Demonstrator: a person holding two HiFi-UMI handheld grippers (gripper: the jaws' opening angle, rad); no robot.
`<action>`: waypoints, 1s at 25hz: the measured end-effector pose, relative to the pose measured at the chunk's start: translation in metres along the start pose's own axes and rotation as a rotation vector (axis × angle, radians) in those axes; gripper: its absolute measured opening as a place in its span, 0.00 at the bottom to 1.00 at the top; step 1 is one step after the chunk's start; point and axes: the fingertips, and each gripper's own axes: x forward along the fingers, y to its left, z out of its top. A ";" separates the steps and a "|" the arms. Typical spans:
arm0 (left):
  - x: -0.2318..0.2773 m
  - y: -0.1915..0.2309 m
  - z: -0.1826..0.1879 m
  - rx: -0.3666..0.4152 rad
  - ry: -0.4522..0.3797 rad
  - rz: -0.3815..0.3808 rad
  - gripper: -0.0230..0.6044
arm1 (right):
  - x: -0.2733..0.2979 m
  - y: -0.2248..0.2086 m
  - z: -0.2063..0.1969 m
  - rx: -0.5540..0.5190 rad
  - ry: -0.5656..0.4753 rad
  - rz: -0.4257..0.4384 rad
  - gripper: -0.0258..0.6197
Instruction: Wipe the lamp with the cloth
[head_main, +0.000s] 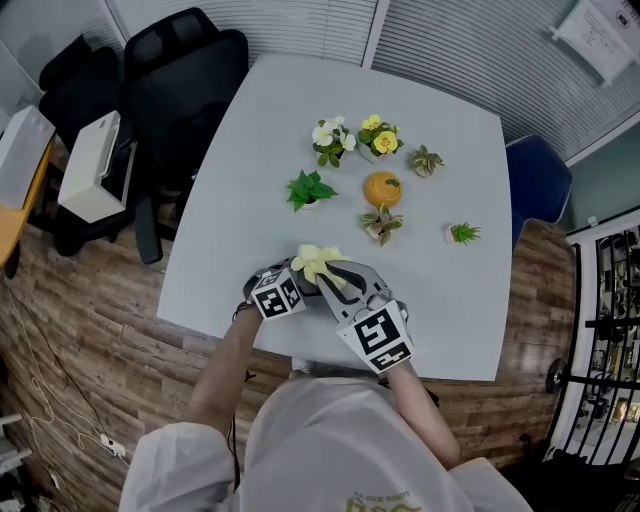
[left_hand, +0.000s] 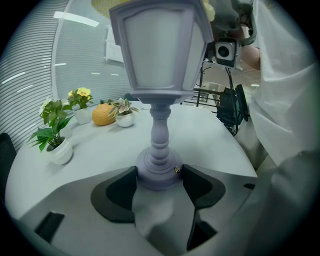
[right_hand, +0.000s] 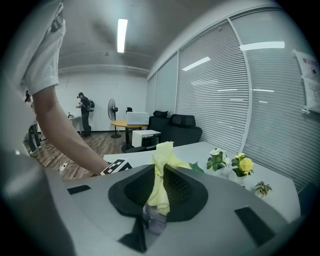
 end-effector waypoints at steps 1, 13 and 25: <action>0.000 0.000 0.000 0.000 0.000 0.000 0.51 | 0.001 -0.001 0.000 0.003 0.001 0.003 0.14; 0.000 0.001 -0.001 0.000 0.000 0.001 0.51 | 0.013 -0.015 0.002 0.109 -0.010 0.041 0.14; 0.000 0.001 0.000 0.000 0.000 0.002 0.51 | 0.017 -0.036 -0.001 0.194 -0.043 0.030 0.14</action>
